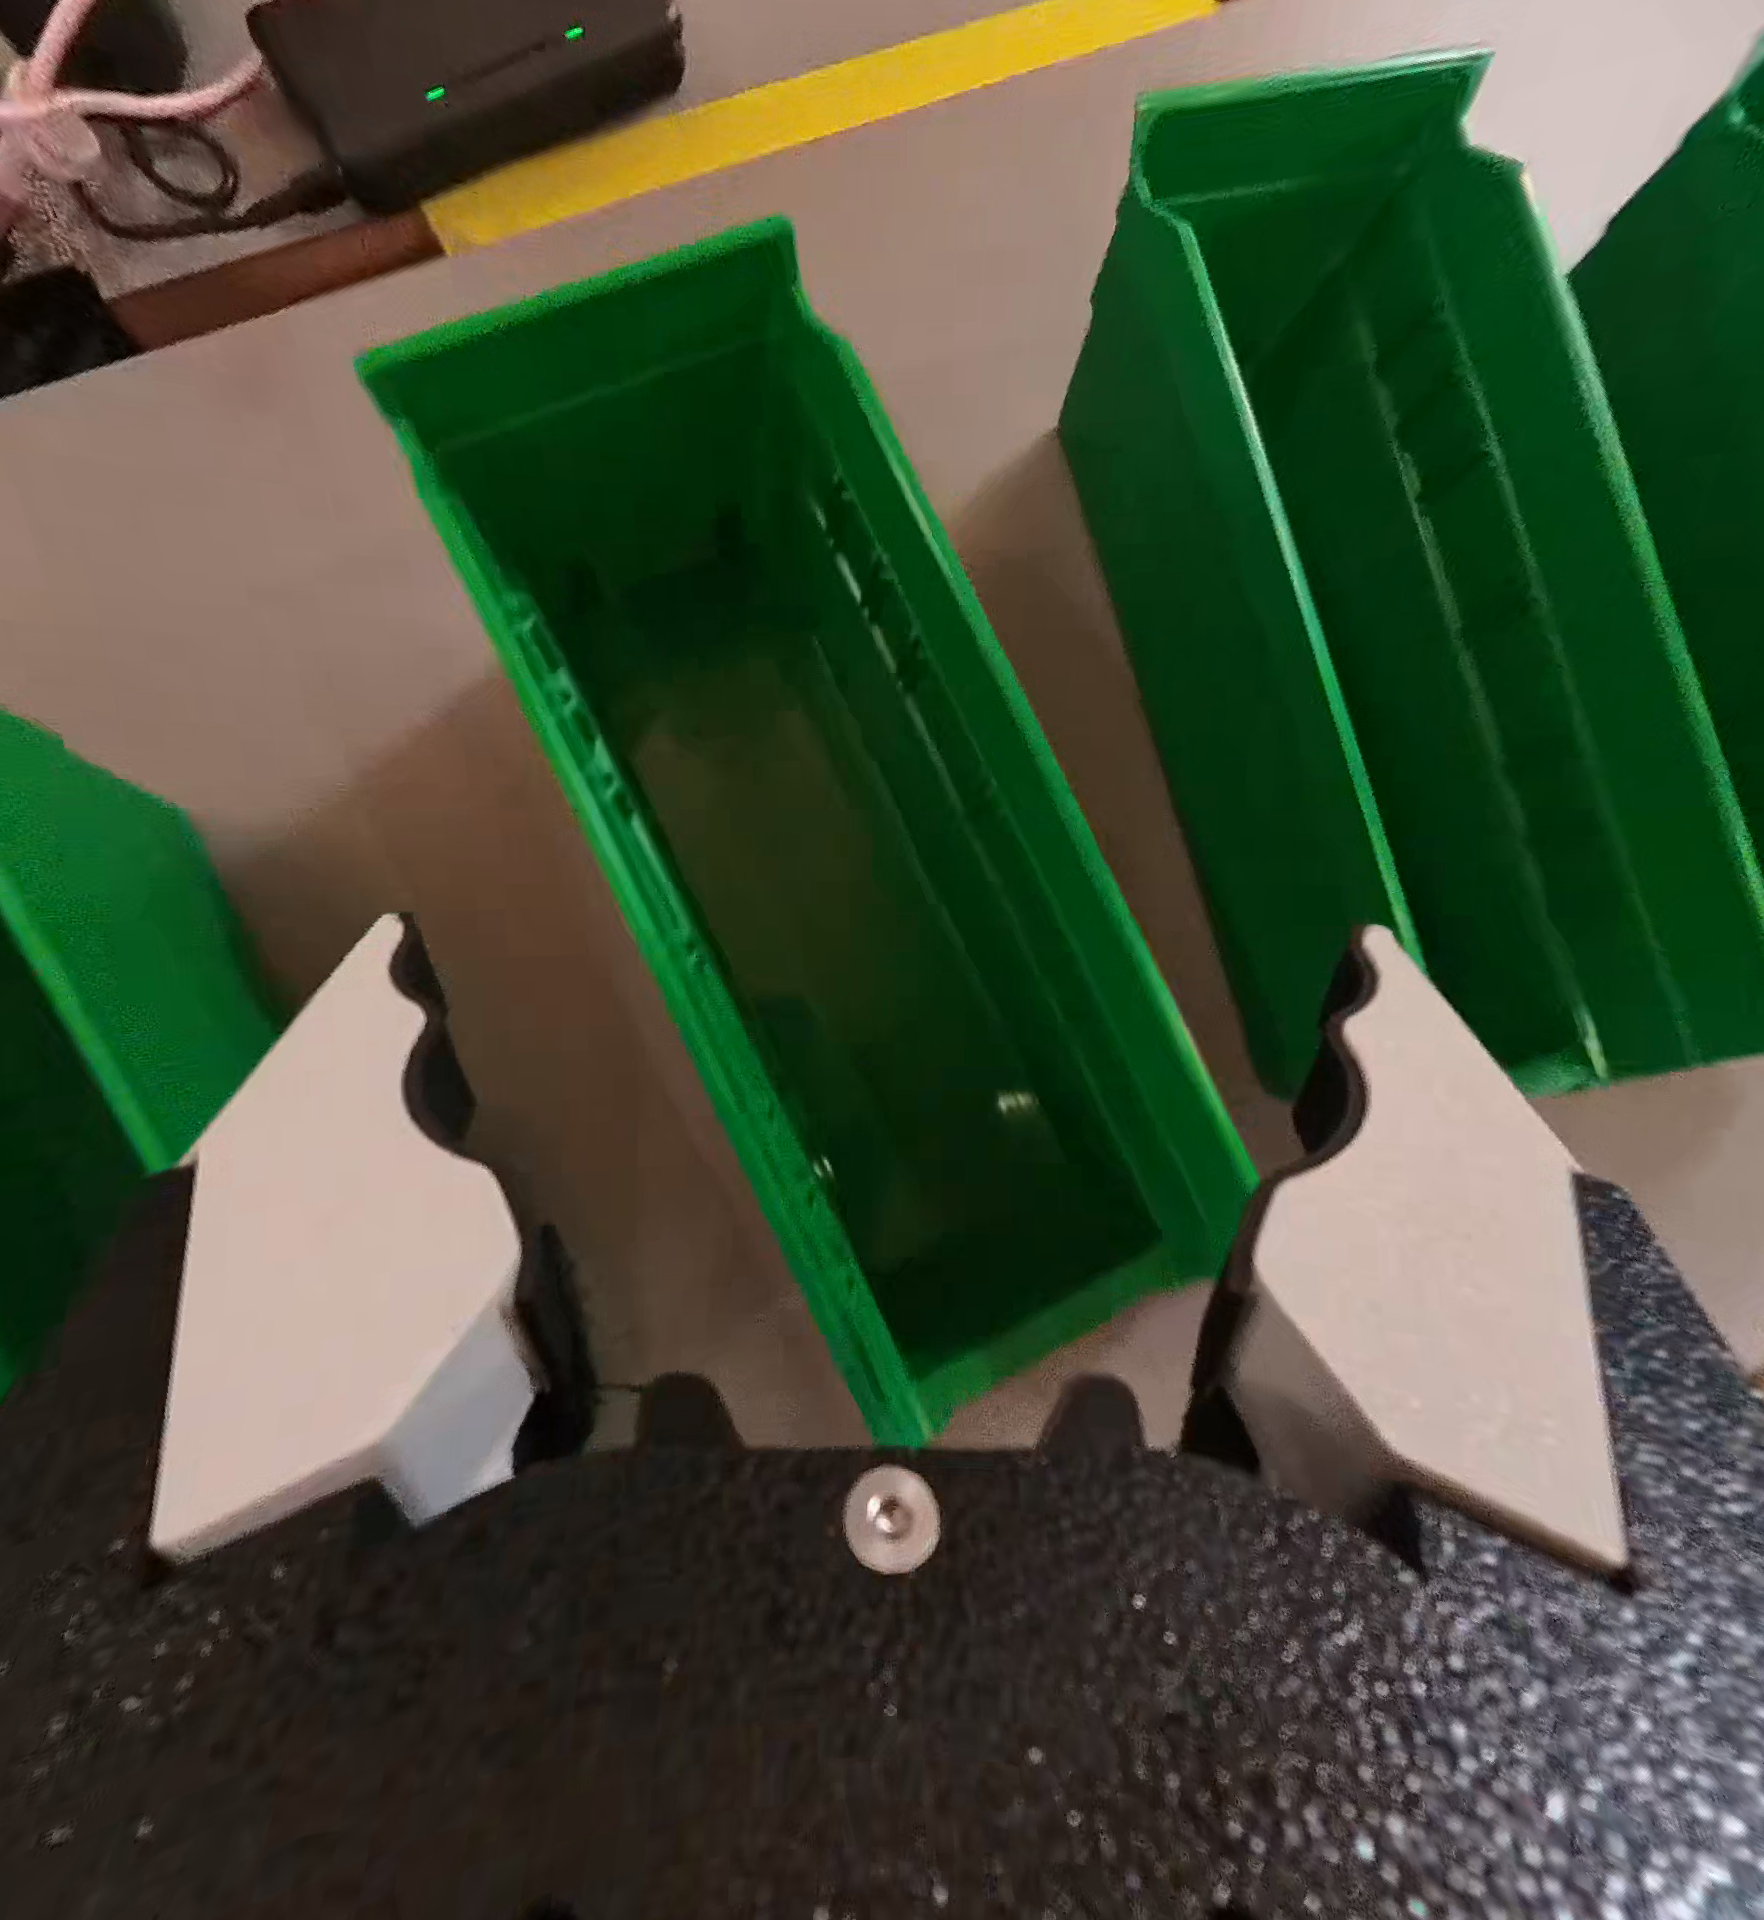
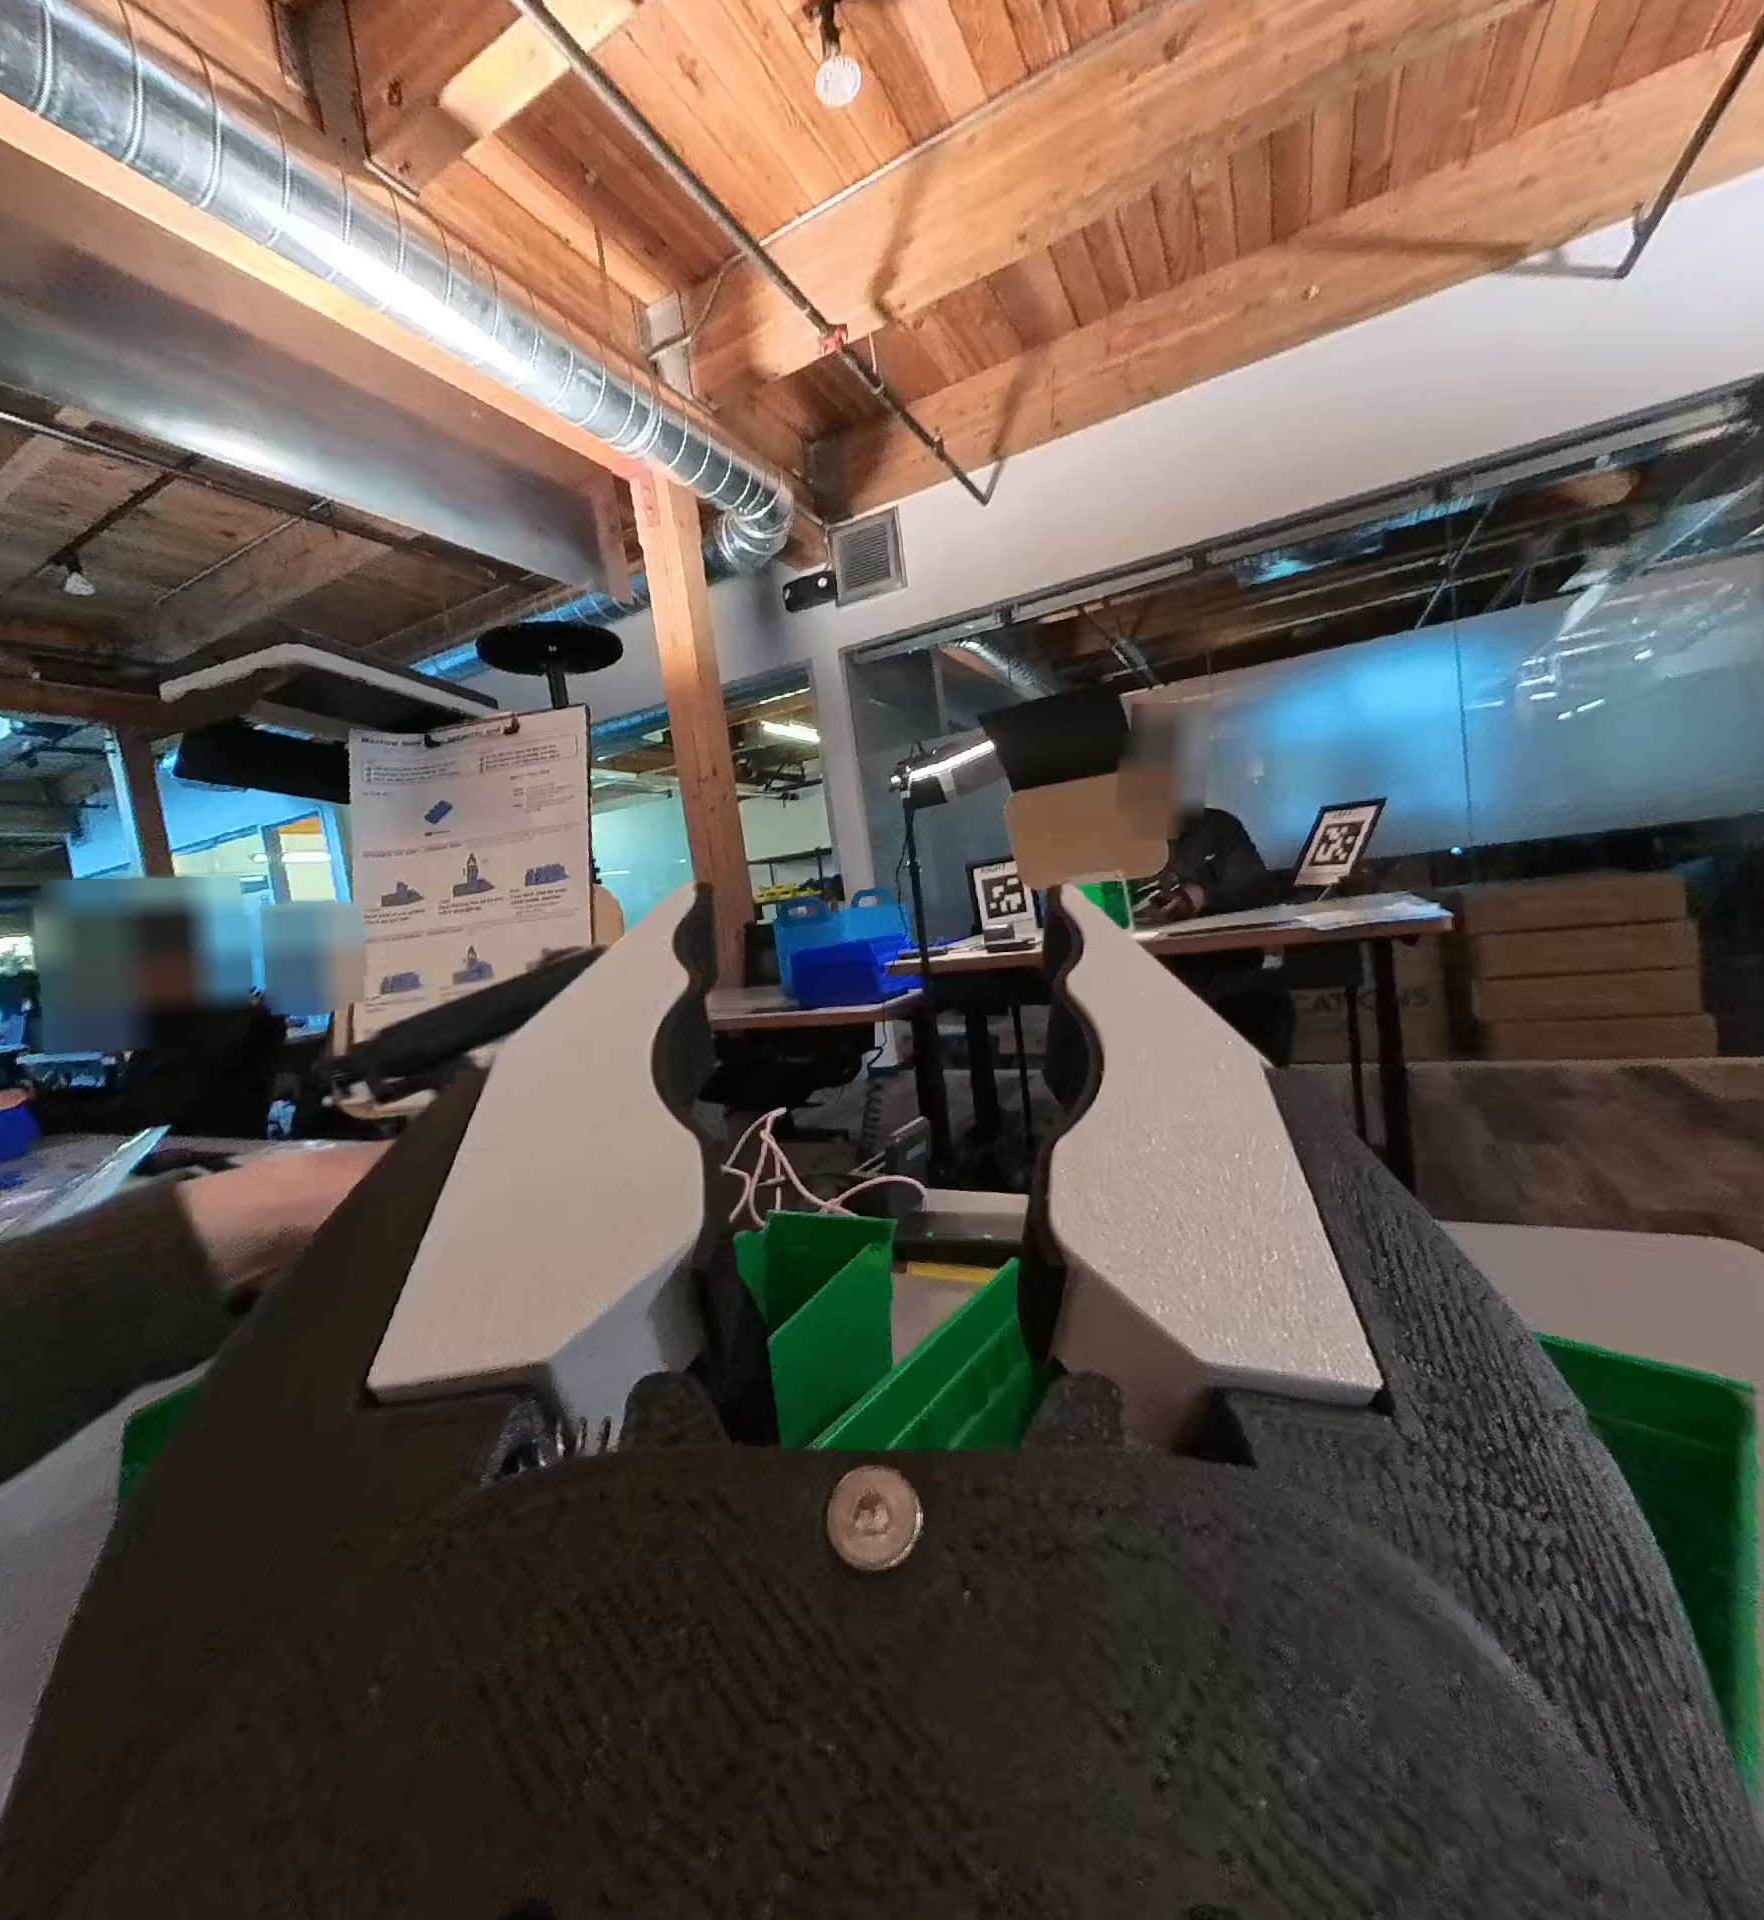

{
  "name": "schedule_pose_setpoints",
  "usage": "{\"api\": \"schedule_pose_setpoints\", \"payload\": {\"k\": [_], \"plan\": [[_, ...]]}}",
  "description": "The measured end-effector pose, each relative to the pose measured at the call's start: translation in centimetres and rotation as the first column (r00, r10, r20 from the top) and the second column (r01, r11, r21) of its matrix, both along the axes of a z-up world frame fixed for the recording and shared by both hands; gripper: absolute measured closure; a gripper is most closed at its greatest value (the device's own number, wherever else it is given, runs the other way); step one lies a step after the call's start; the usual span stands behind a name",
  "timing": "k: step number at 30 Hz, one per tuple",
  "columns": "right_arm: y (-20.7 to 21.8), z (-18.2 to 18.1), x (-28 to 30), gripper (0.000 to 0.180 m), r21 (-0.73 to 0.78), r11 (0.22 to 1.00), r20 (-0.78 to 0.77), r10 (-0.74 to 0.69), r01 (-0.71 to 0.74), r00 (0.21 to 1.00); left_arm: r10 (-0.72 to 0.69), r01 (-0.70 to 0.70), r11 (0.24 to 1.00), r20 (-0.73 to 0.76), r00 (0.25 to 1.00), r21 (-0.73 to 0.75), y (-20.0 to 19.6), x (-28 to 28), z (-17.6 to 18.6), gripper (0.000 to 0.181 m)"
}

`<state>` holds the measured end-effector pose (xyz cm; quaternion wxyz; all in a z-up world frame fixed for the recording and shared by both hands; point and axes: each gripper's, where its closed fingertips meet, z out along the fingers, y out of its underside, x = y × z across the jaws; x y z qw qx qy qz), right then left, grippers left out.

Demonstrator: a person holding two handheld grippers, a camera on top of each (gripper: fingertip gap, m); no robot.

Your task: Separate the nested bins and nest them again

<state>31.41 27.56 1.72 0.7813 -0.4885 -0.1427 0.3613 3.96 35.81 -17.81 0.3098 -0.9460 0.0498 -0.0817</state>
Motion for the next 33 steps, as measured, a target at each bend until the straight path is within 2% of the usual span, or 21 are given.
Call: {"api": "schedule_pose_setpoints", "payload": {"k": [3, 5, 12, 14, 17, 19, 22, 27, 33], "plan": [[-0.1, 0.0, -0.7, 0.117, 0.003, 1.0, 0.012, 0.012, -0.012, 1.0, 0.001, -0.002, 0.997, -0.024, 1.0, -0.073, 2.5, 0.7, -1.5, 0.021], [-0.4, 0.2, -1.0, 0.117, 0.017, 1.0, 0.012, 0.018, -0.018, 1.0, 0.01, -0.025, 0.989, -0.102, 0.995, -0.149, 3.0, 0.2, -3.1, 0.021], [-0.8, 0.4, -1.8, 0.117, 0.039, 0.998, 0.014, 0.048, -0.049, 0.999, 0.031, -0.108, 0.881, -0.17, 0.985, -0.461, 0.3, 0.0, -8.3, 0.021], [-0.6, 0.2, -2.0, 0.117, 0.031, 0.998, 0.014, 0.058, -0.058, 0.998, 0.023, -0.092, 0.887, -0.156, 0.988, -0.452, 0.6, 0.1, -8.3, 0.026], [-0.4, 0.1, -1.8, 0.117, 0.023, 0.998, 0.011, 0.063, -0.063, 0.998, 0.001, -0.064, 0.891, -0.138, 0.99, -0.449, 0.7, 0.2, -7.8, 0.043], [-0.2, 0.0, -1.6, 0.117, 0.017, 0.998, 0.006, 0.061, -0.061, 0.998, -0.016, -0.031, 0.901, -0.106, 0.994, -0.432, 0.8, 0.2, -7.3, 0.061], [0.1, -0.1, -1.0, 0.118, 0.008, 0.998, -0.006, 0.057, -0.057, 0.998, -0.053, 0.014, 0.931, -0.095, 0.994, -0.365, 1.4, -0.1, -5.4, 0.071], [0.6, -0.1, 0.1, 0.118, -0.007, 0.999, -0.036, 0.047, -0.047, 0.998, -0.051, 0.034, 0.955, -0.052, 0.997, -0.294, 0.9, -1.8, 0.6, 0.071], [0.6, 0.1, 1.5, 0.118, -0.01, 0.998, -0.085, 0.054, -0.055, 0.995, 0.075, -0.107, 0.962, -0.13, 0.989, -0.253, -1.4, -8.8, 6.8, 0.07]]}}
